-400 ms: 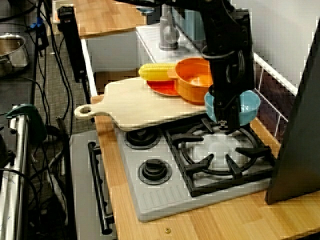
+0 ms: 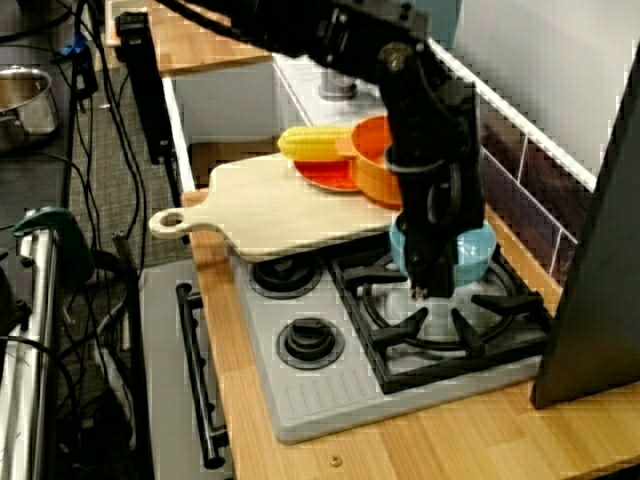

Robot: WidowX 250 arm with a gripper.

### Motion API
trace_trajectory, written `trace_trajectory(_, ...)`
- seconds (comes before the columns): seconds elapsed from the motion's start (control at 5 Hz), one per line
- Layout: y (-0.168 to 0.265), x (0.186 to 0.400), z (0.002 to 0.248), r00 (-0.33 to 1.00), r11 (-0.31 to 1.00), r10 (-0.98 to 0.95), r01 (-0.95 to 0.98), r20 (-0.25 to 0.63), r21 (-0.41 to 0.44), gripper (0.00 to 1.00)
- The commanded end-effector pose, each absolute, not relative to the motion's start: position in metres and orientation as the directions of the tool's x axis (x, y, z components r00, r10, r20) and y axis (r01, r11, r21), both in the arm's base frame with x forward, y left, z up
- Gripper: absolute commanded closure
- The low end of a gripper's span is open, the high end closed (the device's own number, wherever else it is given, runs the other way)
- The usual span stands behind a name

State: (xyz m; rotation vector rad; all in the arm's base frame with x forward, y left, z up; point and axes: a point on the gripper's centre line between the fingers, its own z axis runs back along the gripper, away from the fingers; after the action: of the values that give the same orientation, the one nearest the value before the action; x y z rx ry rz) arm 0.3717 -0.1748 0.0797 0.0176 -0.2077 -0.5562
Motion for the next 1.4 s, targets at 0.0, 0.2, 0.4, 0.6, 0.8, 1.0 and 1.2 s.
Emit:
trace_trajectory(0.0,-0.169,0.366,0.089,0.812,0.849,-0.527,0.520,0.252,0.100,1.00)
trace_trajectory(0.2,-0.167,0.367,0.088,0.820,0.852,-0.520,0.516,0.240,0.086,0.00)
trace_trajectory(0.4,-0.164,0.368,0.091,0.833,0.864,-0.500,0.498,0.236,0.071,0.00)
trace_trajectory(0.6,-0.161,0.366,0.098,0.839,0.871,-0.486,0.487,0.245,0.060,0.00)
trace_trajectory(0.8,-0.154,0.363,0.110,0.843,0.879,-0.468,0.475,0.263,0.041,0.00)
trace_trajectory(1.0,-0.146,0.362,0.122,0.850,0.888,-0.446,0.459,0.280,0.021,0.00)
trace_trajectory(1.2,-0.135,0.360,0.133,0.854,0.896,-0.427,0.444,0.297,0.012,0.00)
